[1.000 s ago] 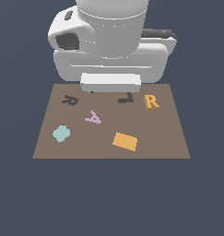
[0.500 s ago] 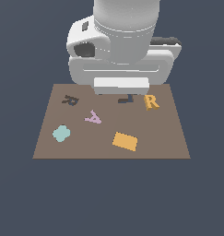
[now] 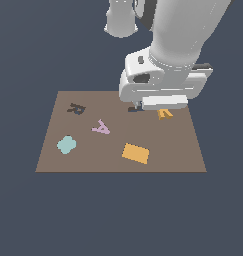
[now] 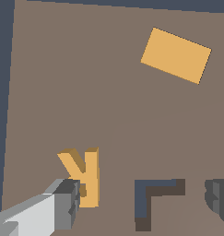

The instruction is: Insert a designated object into the corresponding slot on a board.

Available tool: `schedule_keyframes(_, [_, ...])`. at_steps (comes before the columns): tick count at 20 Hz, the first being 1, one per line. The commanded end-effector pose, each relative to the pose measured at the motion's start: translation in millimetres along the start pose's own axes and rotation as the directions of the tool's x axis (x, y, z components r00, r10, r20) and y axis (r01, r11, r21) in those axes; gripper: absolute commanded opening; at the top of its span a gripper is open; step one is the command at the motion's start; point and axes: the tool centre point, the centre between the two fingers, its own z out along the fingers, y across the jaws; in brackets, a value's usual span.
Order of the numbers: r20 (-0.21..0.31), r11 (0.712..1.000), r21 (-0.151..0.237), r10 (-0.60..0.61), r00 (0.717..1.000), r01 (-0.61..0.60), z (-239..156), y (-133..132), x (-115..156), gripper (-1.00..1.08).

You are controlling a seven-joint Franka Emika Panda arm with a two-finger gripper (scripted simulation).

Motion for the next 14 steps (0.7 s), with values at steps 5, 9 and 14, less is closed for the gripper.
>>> schedule_keyframes(5, [0.003, 1.0, 0.006, -0.027, 1.0, 0.027, 34, -43, -15, 1.0])
schedule_keyframes(9, [0.004, 0.999, 0.006, -0.034, 0.999, 0.034, 43, -54, -18, 1.0])
schedule_keyframes(14, [0.005, 0.999, 0.006, -0.036, 0.999, 0.036, 45, -54, -18, 1.0])
